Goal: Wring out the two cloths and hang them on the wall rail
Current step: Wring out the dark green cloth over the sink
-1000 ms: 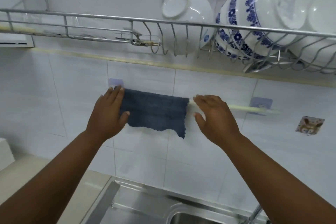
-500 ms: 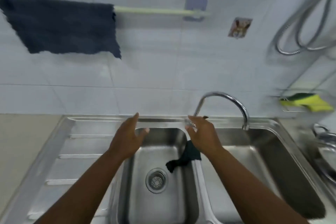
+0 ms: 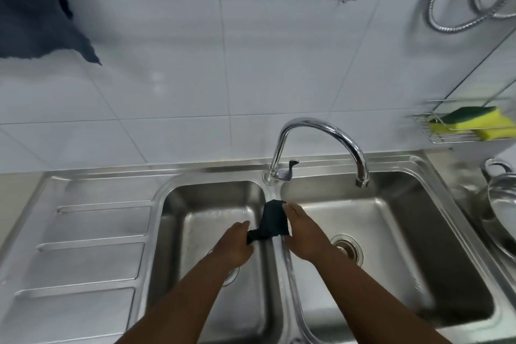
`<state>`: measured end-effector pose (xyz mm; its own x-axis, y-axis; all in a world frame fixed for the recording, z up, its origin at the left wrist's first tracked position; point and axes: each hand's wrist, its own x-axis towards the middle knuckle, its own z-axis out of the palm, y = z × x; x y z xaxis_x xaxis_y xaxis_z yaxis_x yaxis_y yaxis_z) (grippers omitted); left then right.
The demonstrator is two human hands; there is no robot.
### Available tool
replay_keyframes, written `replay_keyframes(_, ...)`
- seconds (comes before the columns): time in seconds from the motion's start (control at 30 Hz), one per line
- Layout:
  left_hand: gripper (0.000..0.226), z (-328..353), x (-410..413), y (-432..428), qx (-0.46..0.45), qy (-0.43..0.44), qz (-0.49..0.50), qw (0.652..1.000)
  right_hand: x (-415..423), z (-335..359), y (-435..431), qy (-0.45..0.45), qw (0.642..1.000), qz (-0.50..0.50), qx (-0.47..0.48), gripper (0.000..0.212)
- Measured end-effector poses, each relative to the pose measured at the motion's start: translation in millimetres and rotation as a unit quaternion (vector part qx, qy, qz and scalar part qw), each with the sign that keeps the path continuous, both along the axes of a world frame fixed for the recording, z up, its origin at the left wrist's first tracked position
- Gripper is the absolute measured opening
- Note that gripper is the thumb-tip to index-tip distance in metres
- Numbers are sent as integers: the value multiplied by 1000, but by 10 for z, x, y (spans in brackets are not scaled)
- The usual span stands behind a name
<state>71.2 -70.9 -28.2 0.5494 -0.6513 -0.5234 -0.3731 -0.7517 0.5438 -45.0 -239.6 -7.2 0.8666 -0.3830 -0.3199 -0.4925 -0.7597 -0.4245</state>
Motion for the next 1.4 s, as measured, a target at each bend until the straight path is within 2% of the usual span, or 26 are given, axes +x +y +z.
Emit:
replay_keyframes(0.17, 76, -153, 29, -239, -12, 38, -21, 999, 246, -163, -121, 26, 998, 65, -9, 86)
replay_keyframes(0.23, 85, -272, 63, -313, -40, 76, -18, 996, 306, -212, -143, 10, 998, 66, -6, 79)
replay_keyframes(0.3, 90, -334, 67, -382, -53, 96, -12, 994, 336, -255, -146, -10, 996, 75, -41, 64)
replay_keyframes(0.4, 64, -364, 37, -441, -38, 85, 16, 996, 304, -271, -78, -12, 991, 92, -102, 46)
replay_keyframes(0.53, 9, -297, 50, -301, -43, 75, 24, 996, 185, -194, -1, -2, 989, 86, -123, 39)
replay_keyframes(0.6, 4, -198, 87, -201, -67, 63, 14, 996, 138, -101, -26, -6, 992, 85, -89, 39)
replay_keyframes(0.67, 6, -14, 108, -103, -98, 59, 7, 993, 116, 36, -67, -21, 997, 69, -13, 40)
replay_keyframes(0.83, 14, 640, 164, 149, -195, 108, 34, 974, 149, 526, 2, -51, 991, 61, 111, 39)
replay_keyframes(0.93, 21, 1034, 173, 310, -235, 78, 24, 969, 188, 889, 170, -74, 982, 59, 163, 39)
replay_keyframes(1.03, 32, 1354, 164, 495, -278, 66, 40, 957, 208, 1197, 389, -83, 971, 84, 207, 46)
replay_keyframes(1.17, 35, 1680, 106, 771, -308, 64, 47, 948, 217, 1376, 717, -102, 959, 76, 253, 69)
replay_keyframes(1.4, 32, 1868, 11, 1162, -366, 92, 99, 921, 151, 1543, 1241, -163, 944, 57, 281, 65)
